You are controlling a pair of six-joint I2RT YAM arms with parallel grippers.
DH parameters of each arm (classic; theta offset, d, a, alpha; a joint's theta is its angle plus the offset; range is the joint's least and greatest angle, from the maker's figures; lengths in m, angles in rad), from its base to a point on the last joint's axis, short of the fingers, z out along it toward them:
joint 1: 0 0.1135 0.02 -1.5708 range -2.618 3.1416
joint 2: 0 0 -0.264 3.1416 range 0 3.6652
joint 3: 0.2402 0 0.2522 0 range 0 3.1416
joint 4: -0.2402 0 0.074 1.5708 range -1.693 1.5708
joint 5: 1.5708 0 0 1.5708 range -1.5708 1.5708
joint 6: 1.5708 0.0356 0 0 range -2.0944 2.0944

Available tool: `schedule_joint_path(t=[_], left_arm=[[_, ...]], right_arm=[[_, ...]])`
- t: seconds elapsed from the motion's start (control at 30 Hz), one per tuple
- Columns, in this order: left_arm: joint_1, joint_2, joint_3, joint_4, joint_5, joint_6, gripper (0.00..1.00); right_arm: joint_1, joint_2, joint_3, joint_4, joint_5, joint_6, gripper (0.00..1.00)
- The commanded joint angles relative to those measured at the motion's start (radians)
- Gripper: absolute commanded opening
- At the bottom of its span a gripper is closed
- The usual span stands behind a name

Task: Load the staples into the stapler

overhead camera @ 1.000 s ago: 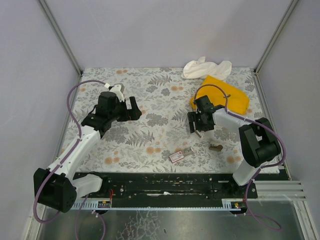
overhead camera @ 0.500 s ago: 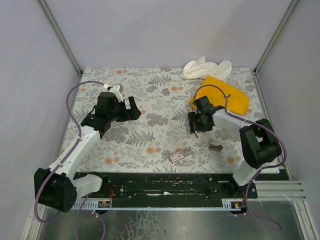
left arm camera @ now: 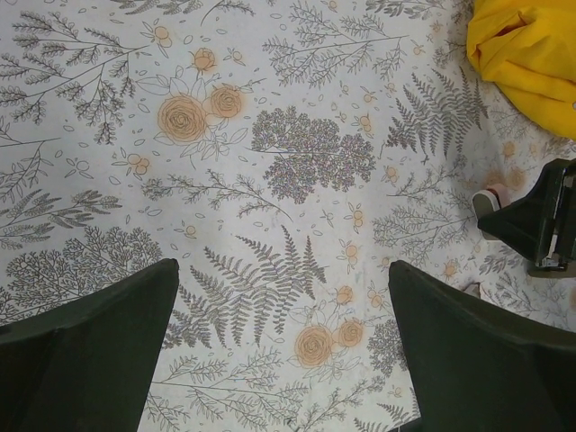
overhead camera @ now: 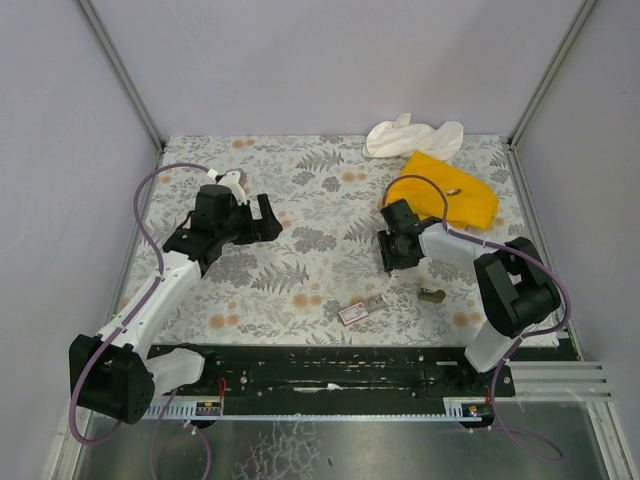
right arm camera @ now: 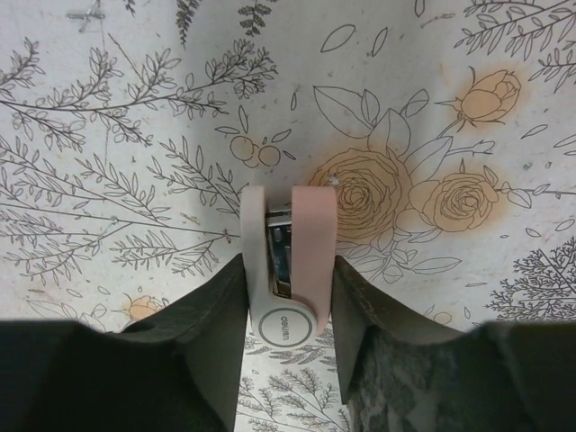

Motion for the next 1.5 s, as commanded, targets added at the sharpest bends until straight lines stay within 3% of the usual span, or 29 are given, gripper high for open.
schedule_joint_path(t=[0.0, 0.13, 0.2, 0.4, 0.57, 0.67, 0.93, 1.47], left_arm=[[0.010, 0.007, -0.010, 0.053, 0.032, -0.011, 1.00], [0.009, 0.007, -0.017, 0.063, 0.053, -0.014, 1.00], [0.009, -0.001, -0.022, 0.072, 0.074, -0.017, 1.00], [-0.042, -0.044, -0.049, 0.119, 0.197, -0.115, 0.99], [-0.299, -0.041, -0.023, 0.186, 0.168, -0.240, 0.98], [-0.408, 0.003, 0.004, 0.248, 0.163, -0.302, 0.98], [-0.475, 0.119, 0.022, 0.408, 0.213, -0.433, 0.90], [-0.579, 0.287, 0.144, 0.346, 0.104, -0.423, 0.70]], right_arm=[[0.030, 0.006, -0.008, 0.023, 0.062, 0.004, 0.38], [0.039, -0.042, -0.020, 0.048, 0.074, 0.018, 0.06], [0.040, -0.088, -0.023, 0.058, 0.071, 0.026, 0.00], [0.051, -0.326, -0.130, 0.207, -0.039, 0.046, 0.00], [0.057, -0.567, -0.345, 0.473, -0.250, 0.094, 0.00], [0.060, -0.667, -0.417, 0.548, -0.340, 0.109, 0.00], [0.064, -0.847, -0.477, 0.533, -0.475, 0.059, 0.00], [0.064, -0.895, -0.491, 0.485, -0.513, 0.028, 0.00]])
